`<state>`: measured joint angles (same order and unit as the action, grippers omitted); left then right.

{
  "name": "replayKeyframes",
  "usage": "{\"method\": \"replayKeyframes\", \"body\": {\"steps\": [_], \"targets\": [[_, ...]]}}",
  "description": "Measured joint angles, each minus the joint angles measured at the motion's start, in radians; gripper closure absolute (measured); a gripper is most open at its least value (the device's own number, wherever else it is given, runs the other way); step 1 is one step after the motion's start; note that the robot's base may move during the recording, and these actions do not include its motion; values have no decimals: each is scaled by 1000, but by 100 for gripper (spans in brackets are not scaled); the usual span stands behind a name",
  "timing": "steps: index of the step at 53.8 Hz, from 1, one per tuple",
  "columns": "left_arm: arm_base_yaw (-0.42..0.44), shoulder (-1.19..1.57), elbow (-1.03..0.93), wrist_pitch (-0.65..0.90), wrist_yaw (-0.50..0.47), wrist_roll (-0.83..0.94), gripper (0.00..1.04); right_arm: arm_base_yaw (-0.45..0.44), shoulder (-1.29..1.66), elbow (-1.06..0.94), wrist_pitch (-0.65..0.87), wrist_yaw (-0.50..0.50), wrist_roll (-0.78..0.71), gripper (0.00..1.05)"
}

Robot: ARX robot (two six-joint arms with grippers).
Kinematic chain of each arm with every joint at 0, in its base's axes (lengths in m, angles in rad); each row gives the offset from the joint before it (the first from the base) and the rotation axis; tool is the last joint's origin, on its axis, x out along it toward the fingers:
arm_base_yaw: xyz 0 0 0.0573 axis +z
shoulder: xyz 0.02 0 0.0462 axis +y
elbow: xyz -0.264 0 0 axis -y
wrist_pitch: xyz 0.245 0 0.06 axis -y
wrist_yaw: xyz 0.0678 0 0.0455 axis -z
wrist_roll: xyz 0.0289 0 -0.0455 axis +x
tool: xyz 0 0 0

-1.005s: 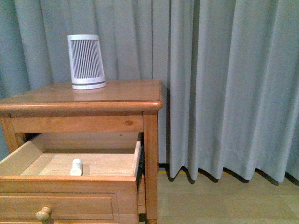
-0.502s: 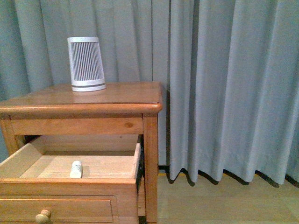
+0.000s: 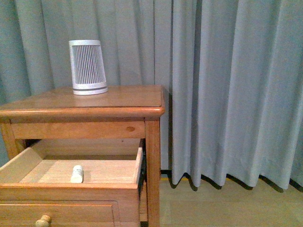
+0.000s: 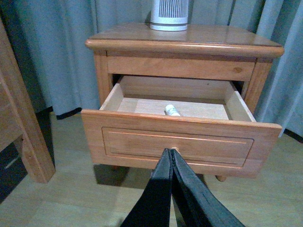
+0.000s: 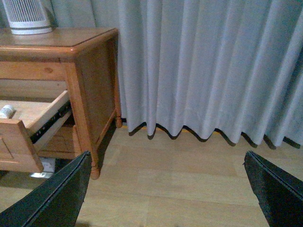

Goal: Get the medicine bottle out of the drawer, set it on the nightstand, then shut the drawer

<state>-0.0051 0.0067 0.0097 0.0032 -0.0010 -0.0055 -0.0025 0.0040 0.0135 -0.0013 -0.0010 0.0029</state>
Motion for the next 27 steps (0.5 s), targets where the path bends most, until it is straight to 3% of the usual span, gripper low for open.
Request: {"method": "replayKeyframes", "body": {"steps": [27], "targets": [[0, 0, 0, 0, 0, 0, 102, 0, 0, 0, 0, 0, 0, 7]]}}
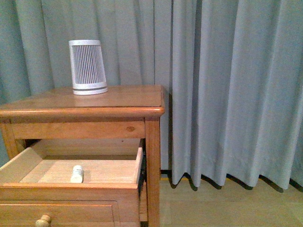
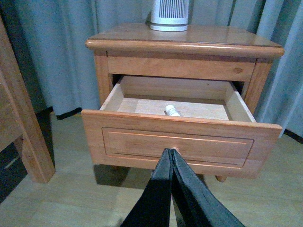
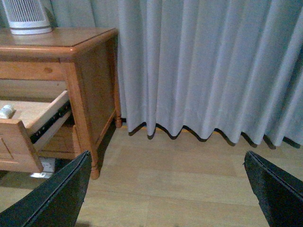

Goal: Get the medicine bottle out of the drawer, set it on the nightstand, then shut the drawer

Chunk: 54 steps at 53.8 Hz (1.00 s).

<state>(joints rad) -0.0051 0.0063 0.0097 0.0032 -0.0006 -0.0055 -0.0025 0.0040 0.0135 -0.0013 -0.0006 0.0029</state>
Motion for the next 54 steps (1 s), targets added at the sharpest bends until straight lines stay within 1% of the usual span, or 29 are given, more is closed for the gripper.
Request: {"method": "replayKeyframes", "body": {"steps": [3, 4, 9, 10, 16, 18, 22, 26, 28, 49, 53, 54], "targets": [[0, 0, 0, 0, 0, 0, 102, 0, 0, 0, 0, 0, 0, 7], [0, 0, 0, 0, 0, 0, 99, 0, 0, 0, 0, 0, 0, 7], [0, 0, 0, 0, 0, 0, 81, 0, 0, 0, 0, 0, 0, 7], [0, 0, 0, -1, 0, 0, 80, 0, 0, 0, 0, 0, 0, 7], [0, 0, 0, -2, 2, 1, 58, 0, 0, 0, 0, 3, 0, 7], [0, 0, 0, -2, 1, 0, 53, 0, 0, 0, 0, 3, 0, 7], [0, 0, 0, -2, 1, 0, 36, 0, 0, 0, 0, 3, 0, 7], [0, -1, 0, -2, 1, 0, 15, 0, 0, 0, 0, 3, 0, 7], [0, -1, 0, -2, 1, 1, 6, 0, 0, 0, 0, 3, 0, 7], [0, -5, 0, -5, -6, 1, 7, 0, 0, 0, 0, -5, 0, 7], [0, -4, 0, -5, -2, 2, 7, 14, 47, 31, -96, 78, 35, 7], [0, -5, 0, -5, -3, 1, 7, 13, 82, 40, -101, 90, 42, 7]]}}
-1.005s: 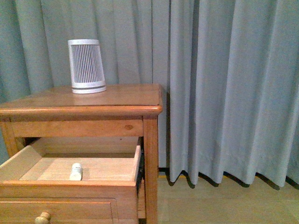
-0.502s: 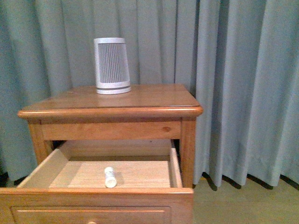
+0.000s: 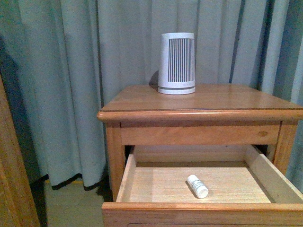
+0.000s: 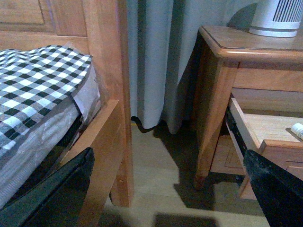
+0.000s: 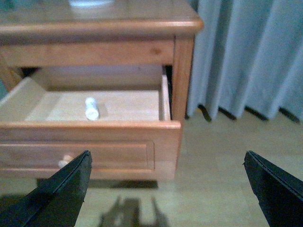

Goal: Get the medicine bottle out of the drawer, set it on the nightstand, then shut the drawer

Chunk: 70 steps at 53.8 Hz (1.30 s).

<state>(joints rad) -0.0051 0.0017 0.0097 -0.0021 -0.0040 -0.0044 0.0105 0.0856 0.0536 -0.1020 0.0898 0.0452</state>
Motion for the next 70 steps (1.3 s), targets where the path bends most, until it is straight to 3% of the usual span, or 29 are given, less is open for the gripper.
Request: {"method": "replayKeyframes", "body": {"steps": [8, 11, 14, 25, 39, 56, 70], "targets": [[0, 0, 0, 0, 1, 0, 7, -3, 381, 129, 245, 7, 34, 7], [0, 0, 0, 0, 1, 0, 7, -1, 602, 242, 388, 1, 39, 7], [0, 0, 0, 0, 1, 0, 7, 4, 790, 356, 429, -4, 45, 7], [0, 0, 0, 0, 1, 0, 7, 60, 1324, 701, 345, -35, 60, 7], [0, 0, 0, 0, 1, 0, 7, 145, 1725, 968, 320, -19, 105, 7], [0, 0, 0, 0, 1, 0, 7, 220, 2016, 1159, 363, 53, 109, 7], [0, 0, 0, 0, 1, 0, 7, 229, 2168, 1283, 372, 77, 105, 7]]}}
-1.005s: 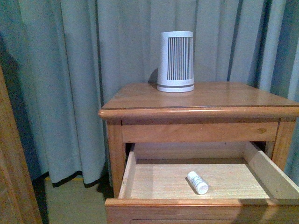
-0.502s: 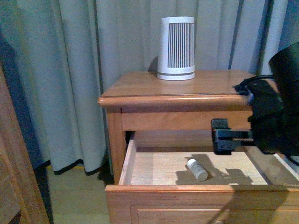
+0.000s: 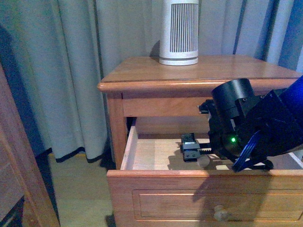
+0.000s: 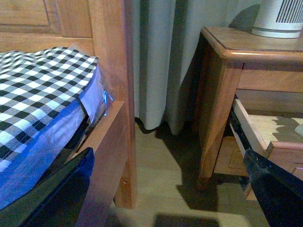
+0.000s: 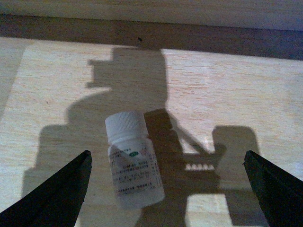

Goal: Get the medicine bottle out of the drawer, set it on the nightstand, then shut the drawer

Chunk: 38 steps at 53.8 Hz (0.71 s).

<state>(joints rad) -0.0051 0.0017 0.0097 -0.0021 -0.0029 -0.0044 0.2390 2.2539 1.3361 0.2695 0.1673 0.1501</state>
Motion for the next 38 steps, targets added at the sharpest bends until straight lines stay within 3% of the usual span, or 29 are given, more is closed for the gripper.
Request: {"method": "replayKeyframes", "body": {"steps": [23, 38], "targets": [[0, 0, 0, 0, 0, 0, 7, 19, 138, 134, -2, -6, 0, 7], [0, 0, 0, 0, 0, 0, 7, 27, 148, 146, -3, 2, -1, 46]]}}
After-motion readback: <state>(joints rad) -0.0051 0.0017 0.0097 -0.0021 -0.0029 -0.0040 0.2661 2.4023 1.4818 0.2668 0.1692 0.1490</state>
